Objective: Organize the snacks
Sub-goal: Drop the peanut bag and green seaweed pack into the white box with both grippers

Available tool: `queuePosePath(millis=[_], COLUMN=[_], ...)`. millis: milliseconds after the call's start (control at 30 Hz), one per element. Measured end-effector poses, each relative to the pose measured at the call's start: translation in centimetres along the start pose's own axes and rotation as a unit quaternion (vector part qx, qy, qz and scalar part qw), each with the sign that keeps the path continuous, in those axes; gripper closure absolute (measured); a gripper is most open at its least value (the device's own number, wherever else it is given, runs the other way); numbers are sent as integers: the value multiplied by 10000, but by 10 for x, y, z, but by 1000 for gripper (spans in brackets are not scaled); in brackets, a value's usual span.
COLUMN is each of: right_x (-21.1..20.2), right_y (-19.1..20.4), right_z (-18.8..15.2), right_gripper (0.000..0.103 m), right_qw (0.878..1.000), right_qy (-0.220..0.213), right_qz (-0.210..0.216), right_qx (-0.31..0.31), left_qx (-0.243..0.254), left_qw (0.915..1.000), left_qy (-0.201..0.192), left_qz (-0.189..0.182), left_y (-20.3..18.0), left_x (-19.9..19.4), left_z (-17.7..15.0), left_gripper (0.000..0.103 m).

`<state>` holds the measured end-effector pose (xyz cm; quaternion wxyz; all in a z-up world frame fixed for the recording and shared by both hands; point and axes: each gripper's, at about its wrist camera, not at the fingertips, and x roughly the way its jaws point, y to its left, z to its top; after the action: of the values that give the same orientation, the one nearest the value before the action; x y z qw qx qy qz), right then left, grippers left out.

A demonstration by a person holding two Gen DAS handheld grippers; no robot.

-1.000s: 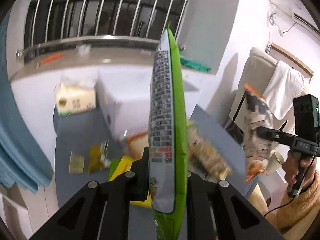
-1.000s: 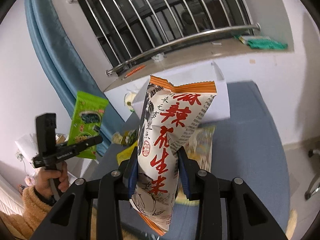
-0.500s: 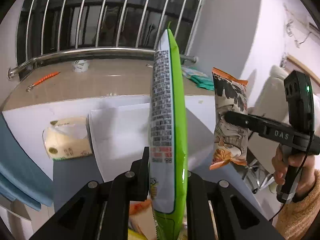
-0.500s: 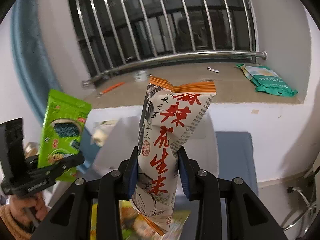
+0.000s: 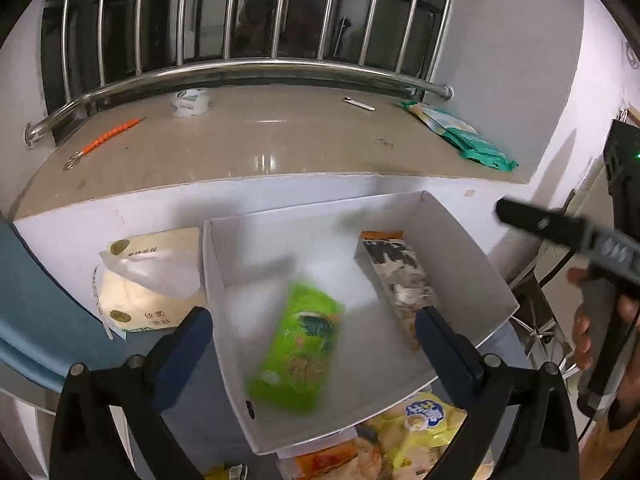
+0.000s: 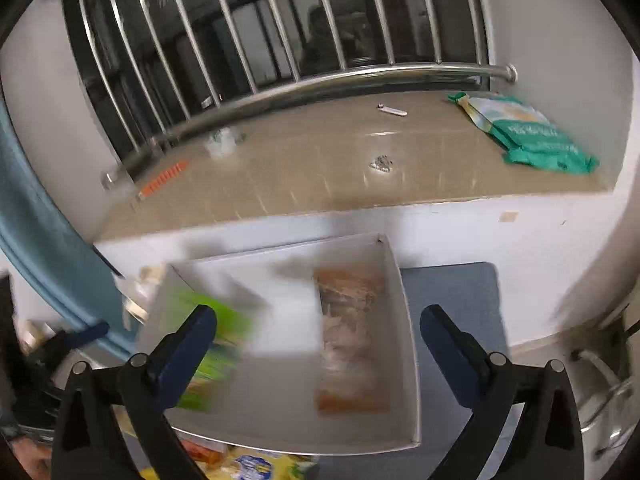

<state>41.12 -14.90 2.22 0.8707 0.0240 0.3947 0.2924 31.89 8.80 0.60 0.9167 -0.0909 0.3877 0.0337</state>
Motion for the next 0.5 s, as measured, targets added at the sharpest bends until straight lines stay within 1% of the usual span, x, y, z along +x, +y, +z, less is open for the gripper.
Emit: queuePosePath(millis=[33,167,267,367,400,500], right_x=[-3,-22,-38,-60,-67,-82], right_y=[-2,-5,-1,4,7,13], right_z=[-1,-5,-11,-26,-33,-58], right_gripper=[0,0,0,0,0,0], right_qw=[9999,9992,9982,9957,9952,9955], right_qy=[-77,-385,-550,-891,-918,-684], right_qz=[87,54,230,250,325,623], right_qx=[59,8,-6,-32,-73,-213], left_qx=[6,38,305,639,720,667], left_qw=[10000,9996,9981,9948,9938,9931], left_qy=[-30,-264,-516,-764,-820,-877], left_qz=[7,-109,-163,-212,-217,-395], left_y=[3,-3,-13,-27,-30,-31], left_x=[2,-7,-23,-51,-60,-88], left_z=[-1,-9,-17,-38,-47,-73], left_gripper=[0,0,0,0,0,0])
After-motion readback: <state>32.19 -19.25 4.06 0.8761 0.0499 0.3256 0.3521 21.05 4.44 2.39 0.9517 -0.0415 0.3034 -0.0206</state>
